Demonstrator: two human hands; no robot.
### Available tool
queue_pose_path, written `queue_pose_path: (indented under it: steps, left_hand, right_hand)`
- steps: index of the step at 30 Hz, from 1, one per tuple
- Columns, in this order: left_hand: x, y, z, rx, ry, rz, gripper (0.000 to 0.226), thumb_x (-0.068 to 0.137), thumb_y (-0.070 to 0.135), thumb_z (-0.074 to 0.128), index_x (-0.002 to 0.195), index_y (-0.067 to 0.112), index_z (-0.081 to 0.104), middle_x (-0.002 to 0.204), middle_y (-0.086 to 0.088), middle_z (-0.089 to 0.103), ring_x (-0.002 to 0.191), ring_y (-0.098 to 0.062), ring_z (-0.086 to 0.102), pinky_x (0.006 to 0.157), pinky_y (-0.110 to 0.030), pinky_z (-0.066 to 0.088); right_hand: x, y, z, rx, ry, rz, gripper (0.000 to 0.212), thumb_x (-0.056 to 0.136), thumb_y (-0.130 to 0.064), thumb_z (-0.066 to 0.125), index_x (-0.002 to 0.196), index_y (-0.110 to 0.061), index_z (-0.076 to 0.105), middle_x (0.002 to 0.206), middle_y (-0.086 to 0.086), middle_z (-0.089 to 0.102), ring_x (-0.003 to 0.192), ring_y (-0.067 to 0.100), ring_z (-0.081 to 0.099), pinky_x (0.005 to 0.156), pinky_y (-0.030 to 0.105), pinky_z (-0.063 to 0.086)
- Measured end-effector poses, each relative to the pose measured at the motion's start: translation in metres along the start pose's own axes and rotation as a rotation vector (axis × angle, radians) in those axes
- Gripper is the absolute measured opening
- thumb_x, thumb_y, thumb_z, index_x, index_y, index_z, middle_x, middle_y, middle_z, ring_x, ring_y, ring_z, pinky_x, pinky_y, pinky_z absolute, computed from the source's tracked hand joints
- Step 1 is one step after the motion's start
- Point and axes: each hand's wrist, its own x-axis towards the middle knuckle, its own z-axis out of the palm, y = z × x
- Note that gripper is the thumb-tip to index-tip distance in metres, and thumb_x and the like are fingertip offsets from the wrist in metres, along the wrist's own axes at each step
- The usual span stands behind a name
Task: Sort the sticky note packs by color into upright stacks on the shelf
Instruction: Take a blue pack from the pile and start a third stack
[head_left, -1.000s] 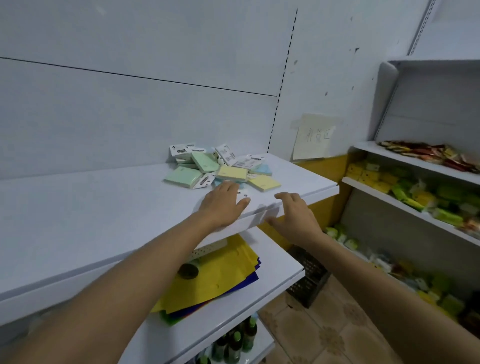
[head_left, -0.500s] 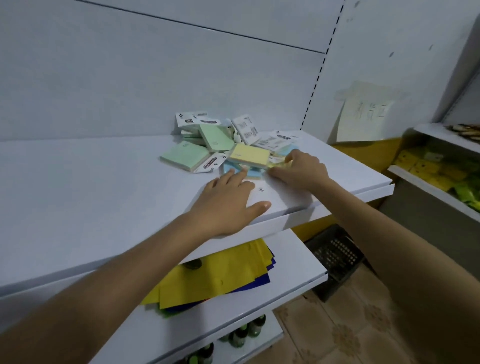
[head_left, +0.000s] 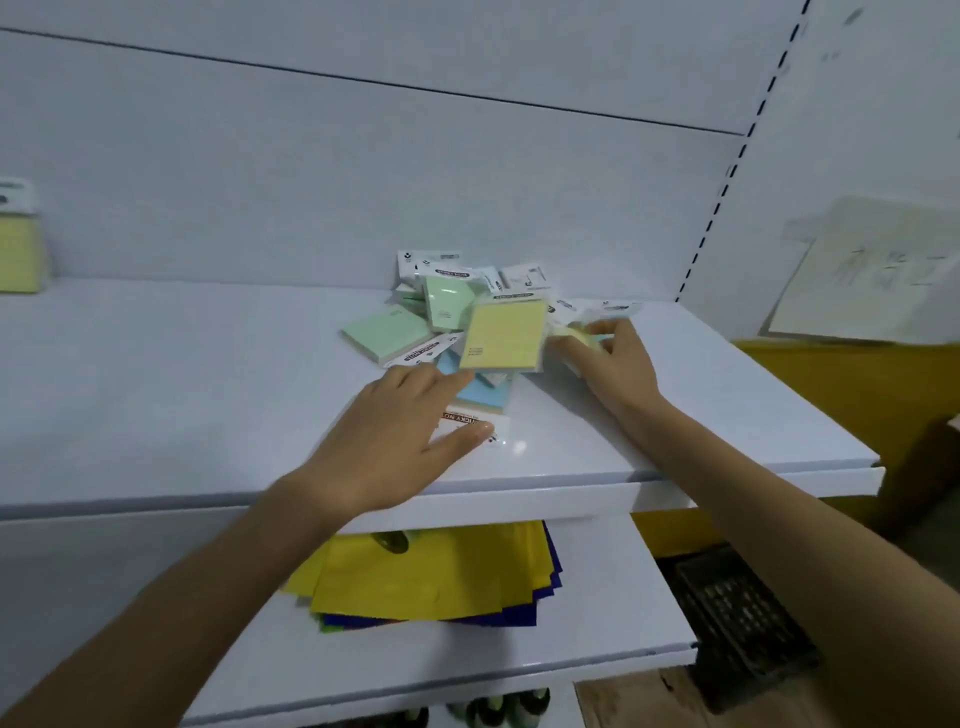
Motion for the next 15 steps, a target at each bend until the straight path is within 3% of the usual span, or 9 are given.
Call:
queue_pose_path:
  steps: [4, 6, 8, 13, 15]
  left_hand:
    - [-0.002, 0.003, -0.001, -0.074, 0.158, -0.134, 0.056, 0.085, 0.064, 0.028, 0.114, 0.030, 0.062, 0.107, 0.005, 0.053, 0.102, -0.014, 0.050, 0.073, -0.028, 0.042]
    - [0.003, 0.009, -0.001, -0.167, 0.186, -0.295, 0.039, 0.085, 0.064, 0.037, 0.093, 0.037, 0.064, 0.107, 0.007, 0.055, 0.096, -0.012, 0.052, 0.068, -0.028, 0.040]
    - [0.011, 0.020, 0.001, -0.213, 0.184, -0.481, 0.035, 0.080, 0.070, 0.043, 0.085, 0.038, 0.057, 0.106, 0.008, 0.059, 0.092, -0.013, 0.053, 0.064, -0.029, 0.038]
    - [0.041, 0.047, 0.000, 0.026, 0.031, -0.619, 0.073, 0.065, 0.072, 0.061, 0.120, 0.026, 0.046, 0.118, 0.001, 0.058, 0.107, -0.024, 0.054, 0.074, -0.034, 0.043]
    - [0.055, 0.051, -0.011, 0.007, -0.067, -0.678, 0.085, 0.062, 0.062, 0.071, 0.129, 0.023, 0.037, 0.124, -0.005, 0.054, 0.110, -0.027, 0.053, 0.080, -0.036, 0.046]
  right_hand:
    - [-0.005, 0.000, -0.003, 0.308, -0.005, 0.052, 0.056, 0.061, -0.060, 0.066, 0.104, -0.028, 0.051, 0.101, -0.005, 0.060, 0.093, 0.015, 0.061, 0.082, 0.035, 0.051]
    - [-0.006, 0.001, -0.004, 0.363, -0.034, 0.050, 0.065, 0.056, -0.063, 0.067, 0.109, -0.032, 0.046, 0.110, -0.002, 0.058, 0.097, 0.016, 0.061, 0.087, 0.037, 0.051]
    - [-0.006, 0.001, -0.004, 0.340, -0.046, 0.028, 0.076, 0.053, -0.064, 0.068, 0.116, -0.032, 0.043, 0.120, 0.001, 0.054, 0.104, 0.019, 0.058, 0.092, 0.041, 0.049]
    - [-0.005, 0.005, -0.004, 0.385, -0.084, 0.014, 0.106, 0.047, -0.064, 0.077, 0.135, -0.029, 0.029, 0.133, -0.002, 0.046, 0.118, 0.020, 0.052, 0.097, 0.041, 0.047]
    - [-0.006, 0.006, -0.004, 0.385, -0.071, -0.001, 0.110, 0.047, -0.063, 0.079, 0.137, -0.026, 0.029, 0.123, -0.009, 0.050, 0.113, 0.014, 0.051, 0.091, 0.034, 0.047]
